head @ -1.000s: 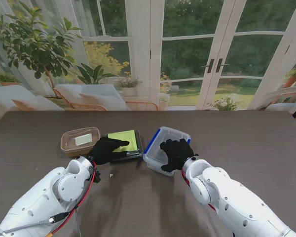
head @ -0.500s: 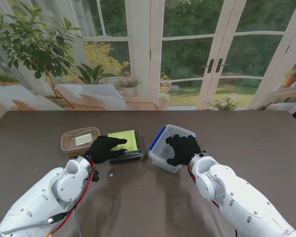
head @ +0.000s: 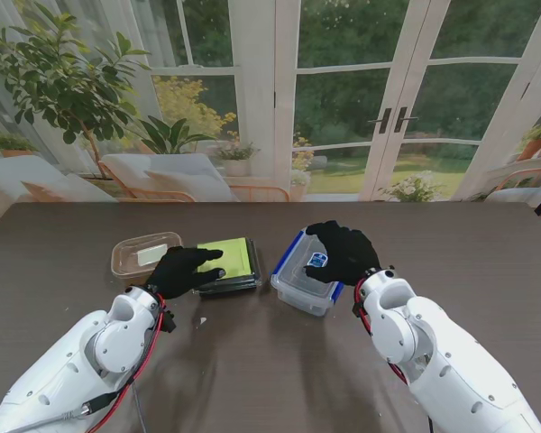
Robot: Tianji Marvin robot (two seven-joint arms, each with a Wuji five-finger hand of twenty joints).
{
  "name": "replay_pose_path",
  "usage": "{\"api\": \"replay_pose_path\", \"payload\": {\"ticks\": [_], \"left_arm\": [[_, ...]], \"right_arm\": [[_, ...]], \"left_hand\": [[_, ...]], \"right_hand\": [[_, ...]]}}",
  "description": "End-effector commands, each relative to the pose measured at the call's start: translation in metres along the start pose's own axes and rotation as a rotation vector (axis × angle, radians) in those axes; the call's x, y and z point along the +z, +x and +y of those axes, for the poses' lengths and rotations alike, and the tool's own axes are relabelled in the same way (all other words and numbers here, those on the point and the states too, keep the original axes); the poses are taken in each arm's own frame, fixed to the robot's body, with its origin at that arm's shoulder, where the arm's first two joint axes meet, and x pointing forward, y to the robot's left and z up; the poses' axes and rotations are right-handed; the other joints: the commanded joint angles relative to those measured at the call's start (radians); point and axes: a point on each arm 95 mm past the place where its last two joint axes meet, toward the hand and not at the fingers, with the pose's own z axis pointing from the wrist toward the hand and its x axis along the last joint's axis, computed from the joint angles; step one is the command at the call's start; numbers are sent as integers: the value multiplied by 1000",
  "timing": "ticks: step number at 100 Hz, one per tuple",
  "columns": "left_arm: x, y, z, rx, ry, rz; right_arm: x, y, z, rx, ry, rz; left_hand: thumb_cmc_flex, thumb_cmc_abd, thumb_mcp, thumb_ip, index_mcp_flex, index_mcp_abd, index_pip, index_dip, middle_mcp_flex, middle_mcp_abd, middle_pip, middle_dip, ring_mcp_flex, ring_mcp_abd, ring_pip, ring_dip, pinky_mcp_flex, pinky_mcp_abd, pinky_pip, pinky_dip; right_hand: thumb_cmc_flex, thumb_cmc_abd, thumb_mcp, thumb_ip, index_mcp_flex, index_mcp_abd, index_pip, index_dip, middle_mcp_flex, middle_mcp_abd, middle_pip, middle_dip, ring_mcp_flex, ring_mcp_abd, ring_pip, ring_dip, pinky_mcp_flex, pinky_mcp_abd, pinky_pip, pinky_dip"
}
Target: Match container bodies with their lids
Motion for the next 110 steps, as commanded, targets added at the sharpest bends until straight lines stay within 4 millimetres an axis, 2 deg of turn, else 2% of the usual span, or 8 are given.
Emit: {"api": "replay_pose_path", "payload": {"ticks": [1, 28, 39, 60, 70, 80, 94, 110], "left_arm": [[-2, 3, 1, -20, -4, 0], [-13, 3, -4, -104, 22, 3], [-19, 5, -5, -161, 25, 20], [-30, 10, -1, -293, 79, 58], [-32, 10, 6, -425, 165, 53], [-34, 10, 11, -512, 202, 47], [-39, 9, 13, -514, 199, 41], [-42, 13, 16, -514, 193, 53]], "right_arm": [[-6, 10, 1, 34, -10, 28], [-33, 16, 4, 202, -50, 72], [-45, 16, 0, 287, -47, 98], [-66, 11, -5, 434, -98, 126], [-73, 9, -6, 494, -144, 129], [-78, 8, -6, 533, -182, 125], [-84, 5, -9, 562, -204, 120], [-88, 1, -15, 561, -186, 127]], "left_hand": [[-4, -7, -12, 8, -4, 5, -1, 1, -15, -7, -15, -12, -17, 10, -31, -14, -8, 11, -33, -1], [-3, -21, -13, 8, -24, 10, -9, -2, -33, -10, -28, -49, -24, 15, -61, -62, 13, 16, -111, -40], [-9, -56, -15, 8, -38, 14, -14, -3, -51, -19, -38, -66, -40, 13, -77, -83, 18, 16, -150, -57], [-20, -104, -17, 7, -55, 45, -20, -6, -59, -21, -36, -76, -41, 9, -76, -96, 39, 15, -197, -68], [-15, -136, -13, 7, -42, 62, -12, -2, -50, -12, -33, -77, -40, 22, -76, -99, 42, 27, -218, -69], [-7, -144, -10, 7, -38, 70, -7, 3, -55, -10, -35, -77, -50, 23, -80, -101, 30, 24, -231, -63], [-6, -153, -10, 8, -41, 68, -7, 6, -57, -13, -36, -78, -51, 19, -81, -101, 28, 21, -238, -55], [36, -185, 21, 22, -39, 67, -6, 10, -61, -13, -36, -78, -54, 17, -84, -102, 27, 22, -246, -46]], "right_hand": [[-13, 15, -13, 30, 21, -24, 0, 17, -10, 4, -21, 1, 3, -2, -6, -6, -183, 22, -6, -9], [-13, 35, 9, 32, 107, -53, -11, 7, 97, -18, -73, -25, 86, -14, -3, -3, -112, 37, 9, 18], [1, 39, 4, 31, 165, -70, -12, 3, 181, -35, -87, -31, 103, -21, -22, -9, -96, 39, 12, 23], [28, 17, 39, 27, 308, -80, -1, -4, 364, -53, -134, -51, 254, -28, -6, -2, -10, 59, 43, 23], [37, 11, 61, 24, 351, -84, -5, -14, 437, -52, -172, -71, 311, -33, -9, -2, 25, 58, 57, 9], [40, 4, 72, 23, 360, -81, -7, -19, 463, -57, -183, -78, 332, -34, -12, -3, 37, 59, 65, 3], [41, -4, 83, 21, 364, -82, -7, -24, 467, -53, -194, -83, 333, -28, -21, -5, 33, 63, 67, -4], [38, -2, 81, 19, 360, -83, -10, -28, 452, -47, -198, -83, 322, -29, -30, -5, 27, 63, 67, -9]]}}
